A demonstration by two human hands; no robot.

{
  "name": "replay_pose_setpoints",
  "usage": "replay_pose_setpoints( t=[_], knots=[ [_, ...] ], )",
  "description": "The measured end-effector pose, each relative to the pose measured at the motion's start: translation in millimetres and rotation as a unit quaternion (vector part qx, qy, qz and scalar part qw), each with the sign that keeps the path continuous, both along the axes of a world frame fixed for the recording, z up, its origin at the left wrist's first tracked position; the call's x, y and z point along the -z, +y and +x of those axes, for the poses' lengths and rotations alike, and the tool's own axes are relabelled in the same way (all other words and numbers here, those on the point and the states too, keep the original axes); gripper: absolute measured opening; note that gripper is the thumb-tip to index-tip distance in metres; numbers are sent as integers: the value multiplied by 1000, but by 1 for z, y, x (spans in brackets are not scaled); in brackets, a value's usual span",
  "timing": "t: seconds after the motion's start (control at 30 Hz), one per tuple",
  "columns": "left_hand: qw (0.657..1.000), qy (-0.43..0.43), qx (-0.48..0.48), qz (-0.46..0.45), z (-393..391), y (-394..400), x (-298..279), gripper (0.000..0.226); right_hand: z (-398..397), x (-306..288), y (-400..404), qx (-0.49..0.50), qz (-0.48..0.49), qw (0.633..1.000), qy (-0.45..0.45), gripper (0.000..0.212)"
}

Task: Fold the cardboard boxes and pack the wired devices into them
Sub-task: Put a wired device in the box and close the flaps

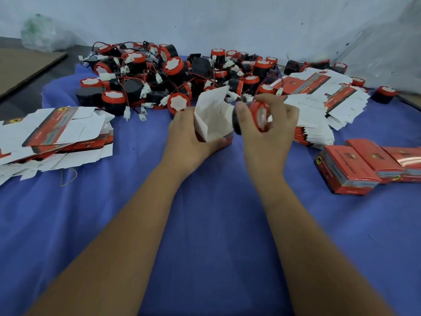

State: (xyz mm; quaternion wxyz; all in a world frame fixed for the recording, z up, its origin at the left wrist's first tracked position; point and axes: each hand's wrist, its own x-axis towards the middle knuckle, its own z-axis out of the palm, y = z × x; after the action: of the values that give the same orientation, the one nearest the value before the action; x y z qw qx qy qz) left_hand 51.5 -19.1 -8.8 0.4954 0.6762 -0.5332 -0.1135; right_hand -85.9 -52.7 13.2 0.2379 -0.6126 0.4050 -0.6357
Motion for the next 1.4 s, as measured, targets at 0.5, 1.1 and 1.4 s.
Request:
replay_pose_setpoints(
  t=[0.5, 1.1, 1.4],
  knots=[
    [990, 83, 114, 1, -1, 7, -3, 60, 3, 6, 5, -111, -53, 977, 172, 55],
    [987, 123, 105, -19, 8, 1, 4, 51, 2, 8, 4, -52, 3, 922, 385, 38],
    [987, 145, 57, 24, 9, -5, 7, 46, 3, 5, 11, -71, -12, 978, 198, 5]
  ],
)
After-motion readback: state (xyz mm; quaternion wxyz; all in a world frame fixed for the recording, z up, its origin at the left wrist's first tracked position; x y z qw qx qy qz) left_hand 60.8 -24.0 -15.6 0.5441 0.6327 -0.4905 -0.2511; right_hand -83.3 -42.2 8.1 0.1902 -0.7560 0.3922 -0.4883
